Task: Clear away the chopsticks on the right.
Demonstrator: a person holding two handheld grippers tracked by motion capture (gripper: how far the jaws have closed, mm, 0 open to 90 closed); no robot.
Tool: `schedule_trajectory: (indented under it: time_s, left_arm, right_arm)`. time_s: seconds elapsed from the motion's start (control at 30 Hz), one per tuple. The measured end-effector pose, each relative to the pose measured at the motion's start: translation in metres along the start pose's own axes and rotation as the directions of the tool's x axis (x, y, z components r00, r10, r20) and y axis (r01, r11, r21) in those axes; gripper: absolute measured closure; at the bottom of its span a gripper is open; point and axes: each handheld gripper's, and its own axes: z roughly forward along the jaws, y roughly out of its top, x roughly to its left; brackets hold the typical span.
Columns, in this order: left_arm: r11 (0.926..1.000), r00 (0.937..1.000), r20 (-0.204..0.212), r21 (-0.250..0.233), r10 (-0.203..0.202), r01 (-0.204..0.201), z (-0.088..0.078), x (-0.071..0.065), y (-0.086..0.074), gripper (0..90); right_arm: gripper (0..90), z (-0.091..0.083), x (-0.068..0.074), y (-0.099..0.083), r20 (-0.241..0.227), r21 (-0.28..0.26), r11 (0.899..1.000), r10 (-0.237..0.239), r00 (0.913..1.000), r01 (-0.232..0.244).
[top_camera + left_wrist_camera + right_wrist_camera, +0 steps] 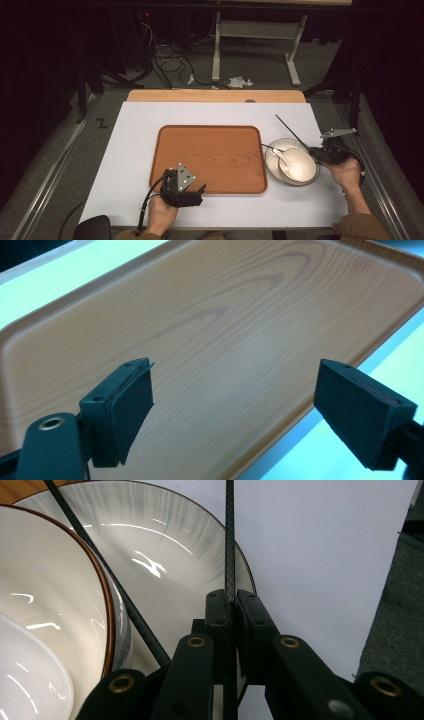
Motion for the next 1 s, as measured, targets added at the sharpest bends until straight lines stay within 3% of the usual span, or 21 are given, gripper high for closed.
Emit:
schedule_trajectory:
  time_s: [0.23, 0.53, 1.0]
  left_arm:
    - [1.0000, 1.0000, 0.005, 0.003, -0.007, 0.007, 0.001, 0.001, 0.000, 16.4]
    - [0.9997, 0.9997, 0.021, 0.021, -0.012, 0.011, 0.006, 0.002, 0.000, 16.4]
    - [0.9980, 0.9958, 0.067, -0.004, -0.062, 0.063, 0.010, 0.007, 0.007, 16.4]
  right_arm:
    - [86.3, -0.002, 0.004, 0.000, 0.017, -0.010, 0.999, -0.031, 0.9994, 0.031]
    - [86.5, -0.021, 0.013, 0.004, 0.006, -0.085, 0.996, -0.038, 0.9993, 0.038]
    - [86.5, -0.060, 0.053, 0.010, -0.018, -0.181, 0.980, -0.085, 0.9962, 0.081]
